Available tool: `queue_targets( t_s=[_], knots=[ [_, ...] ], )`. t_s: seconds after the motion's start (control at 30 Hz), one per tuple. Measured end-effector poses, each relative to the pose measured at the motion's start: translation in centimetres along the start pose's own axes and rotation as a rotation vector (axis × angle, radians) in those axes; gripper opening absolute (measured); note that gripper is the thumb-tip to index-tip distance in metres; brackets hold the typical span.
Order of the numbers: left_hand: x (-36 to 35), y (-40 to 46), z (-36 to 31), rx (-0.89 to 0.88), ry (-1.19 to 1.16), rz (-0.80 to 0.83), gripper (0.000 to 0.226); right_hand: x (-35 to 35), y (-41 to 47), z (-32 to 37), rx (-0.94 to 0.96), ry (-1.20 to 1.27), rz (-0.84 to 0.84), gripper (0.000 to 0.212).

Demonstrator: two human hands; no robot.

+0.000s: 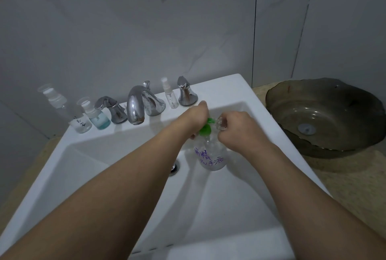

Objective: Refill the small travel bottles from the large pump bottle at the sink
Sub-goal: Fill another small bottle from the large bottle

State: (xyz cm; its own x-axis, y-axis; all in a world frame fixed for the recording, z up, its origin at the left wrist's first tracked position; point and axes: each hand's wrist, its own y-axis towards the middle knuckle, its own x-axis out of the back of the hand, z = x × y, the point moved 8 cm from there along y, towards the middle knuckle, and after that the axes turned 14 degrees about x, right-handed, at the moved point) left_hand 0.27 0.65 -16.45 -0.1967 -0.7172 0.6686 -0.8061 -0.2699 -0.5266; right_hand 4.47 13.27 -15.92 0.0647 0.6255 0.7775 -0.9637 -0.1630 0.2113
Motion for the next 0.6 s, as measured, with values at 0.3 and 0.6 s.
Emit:
queue_targets(
  t_s=[0.3, 0.6],
  knots=[
    [0.0, 0.1, 0.7, 0.088, 0.059, 0.076, 0.056, 0.5, 0.2, 0.3, 0.026, 0.006, -0.031, 0.025],
    [0.1, -0.9, -1.0, -0.104, 0.245, -0.12, 0.028, -0.2, 0.0, -0.2, 0.0, -0.02, 0.028, 0.024]
  ],
)
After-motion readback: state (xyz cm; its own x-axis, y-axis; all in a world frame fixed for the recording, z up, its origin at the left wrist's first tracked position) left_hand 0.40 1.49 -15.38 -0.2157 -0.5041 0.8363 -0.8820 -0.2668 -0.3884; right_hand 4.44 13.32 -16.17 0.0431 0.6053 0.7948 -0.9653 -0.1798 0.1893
